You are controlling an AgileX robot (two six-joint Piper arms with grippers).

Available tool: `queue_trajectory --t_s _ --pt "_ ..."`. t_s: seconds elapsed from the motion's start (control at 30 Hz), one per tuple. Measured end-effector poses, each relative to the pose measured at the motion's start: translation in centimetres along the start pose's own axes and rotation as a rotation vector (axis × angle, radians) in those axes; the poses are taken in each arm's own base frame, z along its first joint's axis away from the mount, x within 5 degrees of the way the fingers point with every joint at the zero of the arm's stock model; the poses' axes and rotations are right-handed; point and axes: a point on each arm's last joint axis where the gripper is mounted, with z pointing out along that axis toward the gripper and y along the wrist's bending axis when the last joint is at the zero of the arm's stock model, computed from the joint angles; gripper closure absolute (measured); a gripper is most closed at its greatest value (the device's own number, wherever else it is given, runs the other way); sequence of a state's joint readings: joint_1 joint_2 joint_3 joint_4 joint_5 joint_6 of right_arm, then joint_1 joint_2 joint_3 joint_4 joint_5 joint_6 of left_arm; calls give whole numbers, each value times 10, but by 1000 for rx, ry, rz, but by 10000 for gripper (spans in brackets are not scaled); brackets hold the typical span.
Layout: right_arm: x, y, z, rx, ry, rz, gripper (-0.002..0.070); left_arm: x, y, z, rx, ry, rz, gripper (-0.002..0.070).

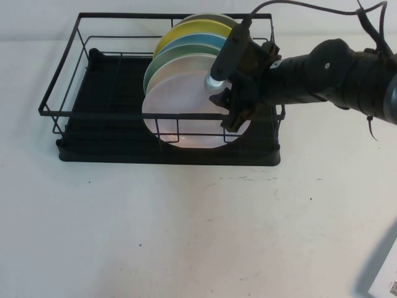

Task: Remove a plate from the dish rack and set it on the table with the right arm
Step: Grasp the plate from the shelf, then place the plate from the table

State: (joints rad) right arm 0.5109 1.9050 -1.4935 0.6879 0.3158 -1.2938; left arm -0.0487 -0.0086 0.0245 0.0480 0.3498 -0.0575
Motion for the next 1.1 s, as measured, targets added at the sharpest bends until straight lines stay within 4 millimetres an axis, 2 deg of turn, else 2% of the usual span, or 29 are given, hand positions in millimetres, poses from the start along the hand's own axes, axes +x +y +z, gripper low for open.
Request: queue_trajectory --t_s 0.17,0.23,0.4,0.6,0.83,1.1 --pt "4 2 5 -7 11 -1 392 0 0 0 0 0 0 679" --pt "3 1 5 1 8 -1 426 0 0 0 0 0 0 679" --pt "3 -1 4 18 4 -16 575 0 0 0 0 0 0 679" --pt "-5 -3 -6 16 -10 -37 580 0 0 0 0 0 0 679" --pt "-29 -9 -43 42 -79 -47 582 0 0 0 0 0 0 679" --pt "-67 -18 -109 100 -219 24 590 0 0 0 0 0 0 679"
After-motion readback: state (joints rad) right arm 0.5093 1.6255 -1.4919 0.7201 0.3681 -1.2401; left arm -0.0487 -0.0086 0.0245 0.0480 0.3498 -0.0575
